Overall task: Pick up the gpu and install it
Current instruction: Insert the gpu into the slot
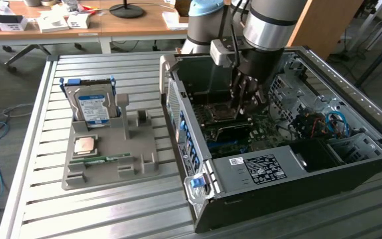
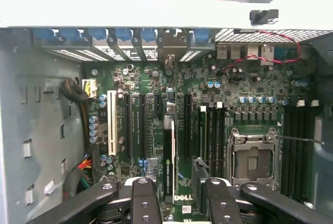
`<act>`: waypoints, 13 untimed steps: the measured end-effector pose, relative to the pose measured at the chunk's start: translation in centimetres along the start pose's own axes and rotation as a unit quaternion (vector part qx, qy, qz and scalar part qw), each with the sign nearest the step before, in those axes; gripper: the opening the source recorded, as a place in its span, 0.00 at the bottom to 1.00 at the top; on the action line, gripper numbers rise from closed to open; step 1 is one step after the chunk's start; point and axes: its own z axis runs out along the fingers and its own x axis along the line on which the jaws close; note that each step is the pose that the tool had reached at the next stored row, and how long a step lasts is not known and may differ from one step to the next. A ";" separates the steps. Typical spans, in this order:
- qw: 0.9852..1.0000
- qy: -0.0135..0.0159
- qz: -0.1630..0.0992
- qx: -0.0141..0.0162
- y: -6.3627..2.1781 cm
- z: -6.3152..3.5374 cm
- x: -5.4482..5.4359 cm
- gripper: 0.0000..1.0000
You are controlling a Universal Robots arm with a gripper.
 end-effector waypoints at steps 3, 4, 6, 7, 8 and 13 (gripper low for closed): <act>1.000 0.000 0.000 0.000 -0.01 -0.50 0.0 0.40; 1.000 0.000 0.000 0.000 -0.01 -0.64 0.0 0.40; 1.000 0.000 0.000 0.000 -0.01 -0.92 0.0 0.40; 1.000 0.000 0.000 0.000 -0.01 -1.07 0.0 0.40; 1.000 0.000 0.000 0.000 -0.01 -1.19 0.0 0.40; 1.000 0.000 0.000 0.000 -0.02 -1.64 -0.1 0.40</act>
